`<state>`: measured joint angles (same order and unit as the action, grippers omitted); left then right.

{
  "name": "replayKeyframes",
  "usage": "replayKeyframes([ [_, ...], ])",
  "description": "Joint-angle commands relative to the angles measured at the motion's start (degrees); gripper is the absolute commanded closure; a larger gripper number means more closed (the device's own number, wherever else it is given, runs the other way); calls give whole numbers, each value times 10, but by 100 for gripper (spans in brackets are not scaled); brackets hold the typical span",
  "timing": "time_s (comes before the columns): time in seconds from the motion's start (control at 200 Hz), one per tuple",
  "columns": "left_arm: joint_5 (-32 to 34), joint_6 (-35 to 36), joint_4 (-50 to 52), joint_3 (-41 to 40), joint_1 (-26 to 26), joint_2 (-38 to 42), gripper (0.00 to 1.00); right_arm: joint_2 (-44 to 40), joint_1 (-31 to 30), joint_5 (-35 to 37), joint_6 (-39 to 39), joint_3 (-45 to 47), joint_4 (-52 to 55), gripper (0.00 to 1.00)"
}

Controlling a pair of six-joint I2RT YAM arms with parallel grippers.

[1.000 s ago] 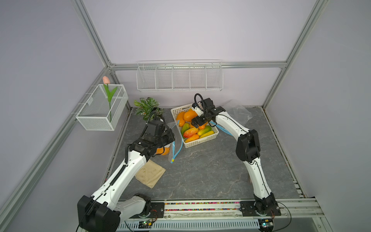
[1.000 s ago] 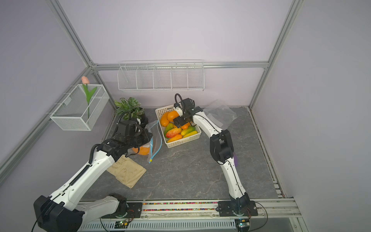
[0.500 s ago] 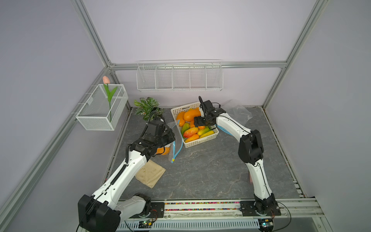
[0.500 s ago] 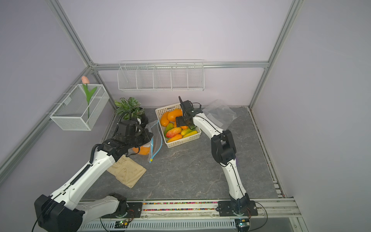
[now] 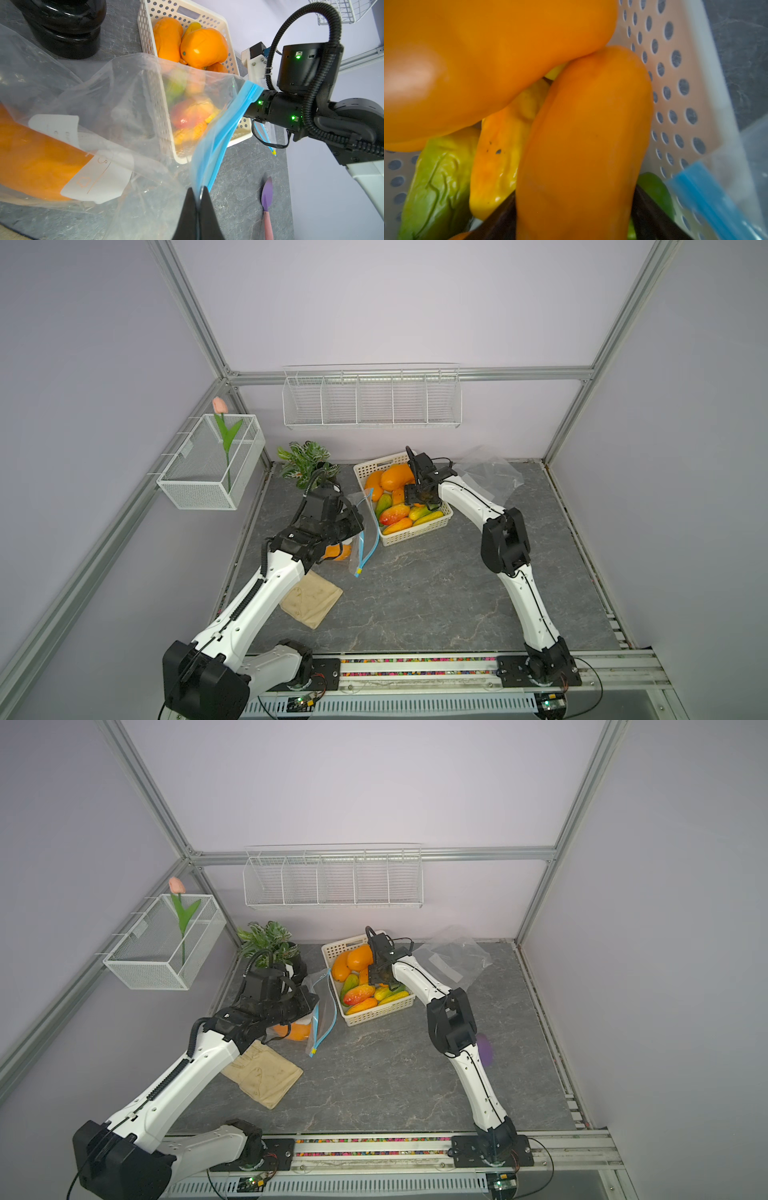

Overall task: Place the mango in a zip-top bag and seal the zipper
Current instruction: Pick up the mango from the basket, then place the mango in the zipper food storage bag.

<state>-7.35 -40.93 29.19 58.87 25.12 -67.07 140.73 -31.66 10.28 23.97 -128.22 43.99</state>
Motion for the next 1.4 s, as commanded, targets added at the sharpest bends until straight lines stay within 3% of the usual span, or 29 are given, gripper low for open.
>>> replayKeyframes([
  [0.0, -2, -6, -7, 5, -3, -6, 100, -16, 1, 21, -9, 10, 9, 42],
  [0.19, -13, -10, -10, 19, -3, -18, 100, -71, 0, -22, -46, 51, -15, 60],
  [0.41, -22, -18, -17, 54, -3, -42, 100, -257, -1, -130, -100, 242, -150, 74],
  [0.51, -23, -25, -26, 67, -3, -53, 100, -356, -2, -219, -129, 351, -229, 77],
  [0.62, -27, -27, -34, 79, -3, -66, 100, -471, -11, -379, -158, 486, -352, 78],
  [0.745, -32, -27, -38, 87, -3, -74, 100, -543, -26, -500, -161, 577, -441, 78],
  [0.965, -64, -33, -63, 82, -3, -80, 100, -520, -50, -562, -219, 575, -378, 79],
  [1.23, -49, -37, -63, 60, -4, -46, 100, -464, -47, -544, -224, 556, -353, 81],
  [1.394, -44, -32, -59, 59, -3, -28, 100, -437, -45, -502, -250, 515, -270, 82],
])
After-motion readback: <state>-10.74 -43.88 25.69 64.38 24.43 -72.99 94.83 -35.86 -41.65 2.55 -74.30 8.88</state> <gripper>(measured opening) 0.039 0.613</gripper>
